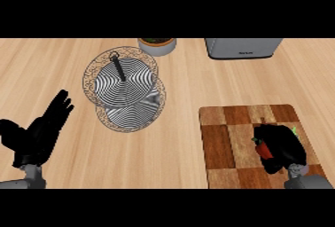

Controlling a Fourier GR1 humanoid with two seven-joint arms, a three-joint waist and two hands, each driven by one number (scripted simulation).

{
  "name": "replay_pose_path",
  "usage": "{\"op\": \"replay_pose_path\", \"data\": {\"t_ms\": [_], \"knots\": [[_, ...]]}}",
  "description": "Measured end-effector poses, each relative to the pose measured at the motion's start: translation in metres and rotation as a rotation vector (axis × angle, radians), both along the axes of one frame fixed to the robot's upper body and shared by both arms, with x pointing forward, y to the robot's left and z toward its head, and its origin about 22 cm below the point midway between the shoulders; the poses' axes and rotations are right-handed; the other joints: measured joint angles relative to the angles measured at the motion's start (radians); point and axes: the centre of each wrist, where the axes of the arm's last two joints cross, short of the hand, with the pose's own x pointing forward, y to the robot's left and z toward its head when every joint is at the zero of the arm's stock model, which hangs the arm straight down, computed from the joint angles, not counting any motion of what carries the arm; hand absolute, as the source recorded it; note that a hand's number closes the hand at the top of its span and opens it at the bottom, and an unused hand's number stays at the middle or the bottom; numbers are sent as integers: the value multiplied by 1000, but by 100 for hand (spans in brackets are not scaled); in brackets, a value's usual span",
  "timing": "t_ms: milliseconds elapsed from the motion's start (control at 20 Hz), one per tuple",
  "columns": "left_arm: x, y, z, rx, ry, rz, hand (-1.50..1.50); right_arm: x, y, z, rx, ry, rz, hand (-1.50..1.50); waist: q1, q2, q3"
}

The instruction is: Pick the bell pepper from the cutting board and place it in the tiered basket

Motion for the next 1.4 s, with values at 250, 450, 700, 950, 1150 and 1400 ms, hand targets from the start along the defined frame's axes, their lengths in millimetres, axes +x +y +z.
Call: {"op": "replay_pose_path", "data": {"t_ms": [250, 450, 700, 950, 1150, 1400], "knots": [[-7, 8, -3, 1, 13, 34, 0, -29, 29, 0, 50, -139, -329, 150, -30, -6, 4], [-9, 8, -3, 3, 10, 26, 0, -49, 71, 25, 164, -342, -444, 150, -26, -3, 14], [-8, 4, -1, 1, 6, 3, 0, -73, 119, 80, 367, -603, -456, 150, 0, 5, 18], [0, -4, 4, 1, 0, -27, 0, -107, 165, 129, 472, -717, -430, 150, 28, 15, 19], [4, -8, 4, 4, -6, -52, 0, -119, 190, 150, 471, -748, -382, 150, 52, 23, 19], [10, -11, 7, -2, -18, -80, 0, -109, 205, 162, 467, -760, -289, 150, 78, 31, 19]]}}
